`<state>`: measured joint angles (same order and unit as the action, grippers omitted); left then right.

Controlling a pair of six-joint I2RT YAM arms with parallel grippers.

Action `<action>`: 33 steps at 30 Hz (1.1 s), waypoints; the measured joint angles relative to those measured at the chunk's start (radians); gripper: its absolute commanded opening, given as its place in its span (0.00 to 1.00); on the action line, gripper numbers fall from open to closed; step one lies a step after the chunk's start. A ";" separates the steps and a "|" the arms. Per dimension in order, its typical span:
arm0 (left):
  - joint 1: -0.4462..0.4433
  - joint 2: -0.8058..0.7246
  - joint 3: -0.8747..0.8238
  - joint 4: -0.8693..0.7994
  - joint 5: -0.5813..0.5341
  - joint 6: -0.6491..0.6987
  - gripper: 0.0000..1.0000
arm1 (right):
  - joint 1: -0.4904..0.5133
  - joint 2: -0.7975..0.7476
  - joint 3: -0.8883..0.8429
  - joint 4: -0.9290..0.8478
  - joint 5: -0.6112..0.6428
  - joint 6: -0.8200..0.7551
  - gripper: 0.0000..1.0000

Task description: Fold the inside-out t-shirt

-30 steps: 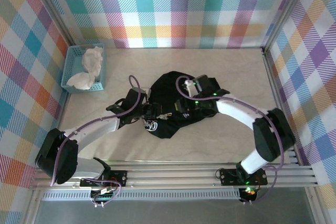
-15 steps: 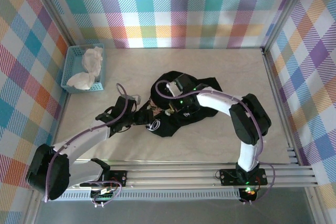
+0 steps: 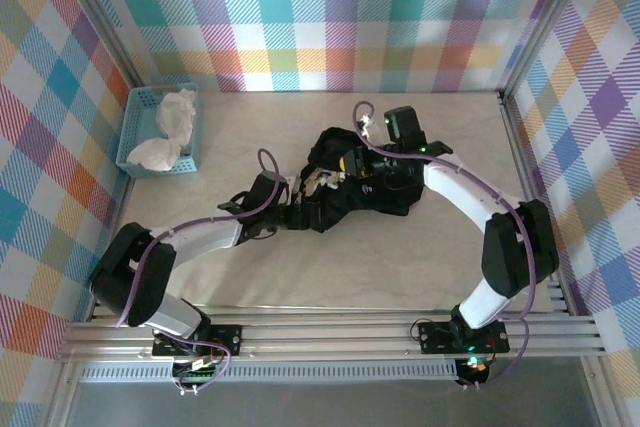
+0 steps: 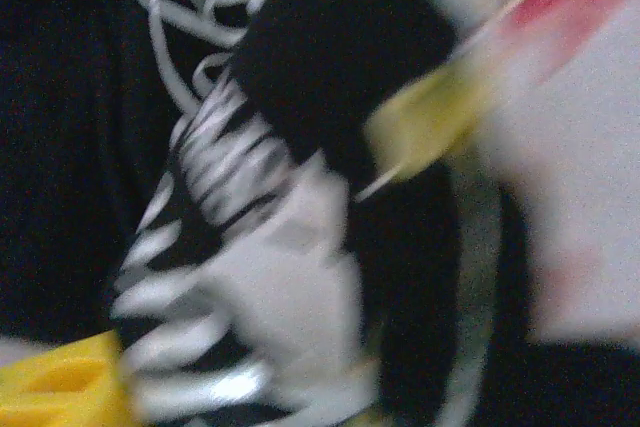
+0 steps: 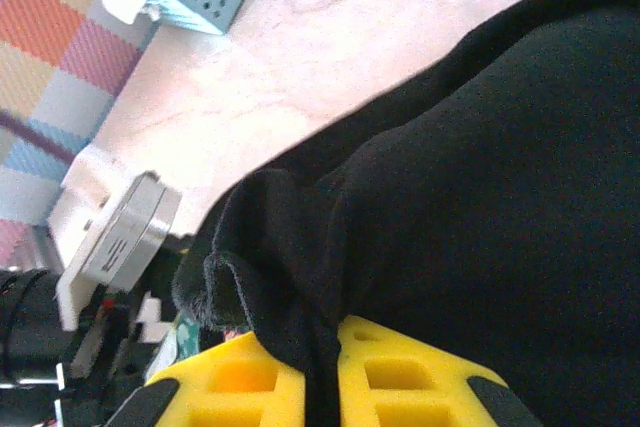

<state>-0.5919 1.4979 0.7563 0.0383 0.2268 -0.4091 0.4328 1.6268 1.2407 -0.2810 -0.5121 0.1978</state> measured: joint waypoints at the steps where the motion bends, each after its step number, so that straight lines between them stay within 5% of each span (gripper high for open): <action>1: -0.001 0.009 0.010 0.019 0.000 0.002 0.39 | 0.002 0.001 0.000 -0.002 -0.013 0.006 0.15; 5: -0.001 0.023 0.026 0.051 -0.005 0.017 0.00 | -0.003 0.003 0.012 -0.027 -0.027 0.009 0.14; 10: 0.021 -0.023 0.016 0.035 -0.030 0.044 0.00 | -0.037 0.006 0.042 -0.064 0.010 0.012 0.00; 17: 0.092 -0.234 -0.080 -0.026 -0.081 0.039 0.00 | -0.075 0.006 0.073 -0.055 0.022 0.031 0.00; 33: 0.097 -0.504 -0.234 -0.209 -0.148 0.053 0.00 | -0.060 -0.033 0.351 -0.004 -0.076 0.061 0.00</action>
<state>-0.4950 0.9939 0.5220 -0.1703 0.0784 -0.3561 0.3725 1.5936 1.5921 -0.2848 -0.5880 0.2584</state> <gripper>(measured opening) 0.052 0.063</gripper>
